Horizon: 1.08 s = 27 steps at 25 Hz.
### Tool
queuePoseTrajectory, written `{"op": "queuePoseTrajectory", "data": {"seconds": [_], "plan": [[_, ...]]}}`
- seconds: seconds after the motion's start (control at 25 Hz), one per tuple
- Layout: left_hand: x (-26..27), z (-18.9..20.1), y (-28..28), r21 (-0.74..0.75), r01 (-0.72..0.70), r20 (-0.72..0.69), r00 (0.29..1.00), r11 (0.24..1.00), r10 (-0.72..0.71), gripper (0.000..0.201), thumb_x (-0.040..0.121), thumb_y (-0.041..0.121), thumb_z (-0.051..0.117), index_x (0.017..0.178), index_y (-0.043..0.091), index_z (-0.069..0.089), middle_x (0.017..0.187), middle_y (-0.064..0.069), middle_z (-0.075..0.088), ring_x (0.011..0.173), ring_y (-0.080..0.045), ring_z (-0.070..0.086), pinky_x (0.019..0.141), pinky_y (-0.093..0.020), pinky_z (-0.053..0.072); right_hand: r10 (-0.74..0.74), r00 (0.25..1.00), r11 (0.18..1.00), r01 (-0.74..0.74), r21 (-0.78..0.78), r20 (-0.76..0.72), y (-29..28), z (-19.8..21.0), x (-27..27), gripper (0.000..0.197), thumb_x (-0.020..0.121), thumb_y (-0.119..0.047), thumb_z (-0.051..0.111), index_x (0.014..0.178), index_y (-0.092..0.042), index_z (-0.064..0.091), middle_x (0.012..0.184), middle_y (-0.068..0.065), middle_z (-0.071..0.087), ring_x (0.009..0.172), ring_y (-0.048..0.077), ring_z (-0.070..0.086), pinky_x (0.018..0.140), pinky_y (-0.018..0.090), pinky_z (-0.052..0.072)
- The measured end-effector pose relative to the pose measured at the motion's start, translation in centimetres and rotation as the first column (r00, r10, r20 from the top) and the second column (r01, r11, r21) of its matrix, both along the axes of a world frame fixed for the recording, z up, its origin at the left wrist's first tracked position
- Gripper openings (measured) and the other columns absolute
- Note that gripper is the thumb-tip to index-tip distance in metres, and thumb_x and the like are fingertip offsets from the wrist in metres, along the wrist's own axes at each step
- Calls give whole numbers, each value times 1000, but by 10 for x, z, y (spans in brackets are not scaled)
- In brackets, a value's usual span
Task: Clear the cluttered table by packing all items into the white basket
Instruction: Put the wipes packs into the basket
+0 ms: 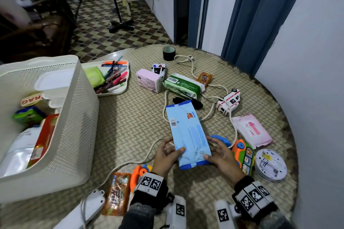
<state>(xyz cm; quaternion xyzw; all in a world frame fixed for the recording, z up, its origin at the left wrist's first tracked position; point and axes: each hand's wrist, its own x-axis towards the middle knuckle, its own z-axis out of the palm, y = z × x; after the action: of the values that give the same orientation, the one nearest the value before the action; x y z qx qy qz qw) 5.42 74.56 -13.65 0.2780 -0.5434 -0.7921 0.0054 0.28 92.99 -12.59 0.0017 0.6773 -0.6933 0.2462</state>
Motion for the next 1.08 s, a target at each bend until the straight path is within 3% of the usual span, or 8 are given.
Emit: {"op": "queuePoseTrajectory", "data": {"seconds": [0.12,0.28,0.44,0.52,0.64,0.8,0.92,1.08], "plan": [[11,15,-4,-21,-7,-54,999,1000,6,45,80,-4,69,117,13,51,93,-7,74,87,-25,71,62,-37,59,-18,981,990,44,132,-194,-6,7,14,55,82,4,68,128,-19,51,118,5,56,108,20,60,74,25,56],[21,41,-10,-5,-24,-115,993,1000,24,43,81,-3,68,118,14,52,93,-11,74,86,-29,71,66,-39,60,79,871,978,26,207,-486,-24,25,29,53,81,-27,72,128,-38,51,132,-11,36,129,9,41,96,34,51],[33,60,-8,103,-61,-159,984,993,77,38,85,-2,64,118,14,53,100,-18,72,82,-28,71,65,-36,59,371,776,911,-197,362,-511,-36,47,41,72,66,-60,72,131,-50,42,143,-23,35,138,2,20,108,11,25],[35,68,-8,112,-72,-175,980,991,91,35,86,-2,63,117,13,54,102,-22,70,78,-26,71,61,-33,58,450,657,872,-177,457,-605,-33,51,41,72,71,-52,76,134,-52,40,141,-33,35,143,9,15,113,21,20],[33,71,-6,91,-45,-170,984,995,60,30,89,5,61,118,11,58,102,-18,70,78,-22,70,62,-29,57,325,588,922,-21,387,-740,-30,53,36,63,76,-6,57,126,-44,53,129,-24,52,135,20,39,103,43,42],[33,73,-3,-70,33,-160,986,997,-44,31,98,26,48,128,28,55,114,-2,62,96,-15,59,71,-26,49,74,689,978,91,188,-721,-33,71,36,45,89,5,55,121,-28,59,111,-19,62,105,-3,60,85,8,46],[37,60,-8,-205,-25,-131,991,979,-2,42,93,21,57,130,36,45,133,9,47,112,-13,52,81,-26,48,-23,773,986,124,115,-634,-32,79,33,35,92,-3,58,119,-24,57,101,-19,63,91,-11,62,76,7,49],[46,39,-26,-211,-137,-55,990,968,128,81,82,24,72,146,36,24,151,-9,28,136,-27,33,105,-48,39,-125,854,992,118,-46,-505,-25,87,25,35,89,2,60,114,-22,54,96,-19,62,81,-13,63,65,9,51]]}}
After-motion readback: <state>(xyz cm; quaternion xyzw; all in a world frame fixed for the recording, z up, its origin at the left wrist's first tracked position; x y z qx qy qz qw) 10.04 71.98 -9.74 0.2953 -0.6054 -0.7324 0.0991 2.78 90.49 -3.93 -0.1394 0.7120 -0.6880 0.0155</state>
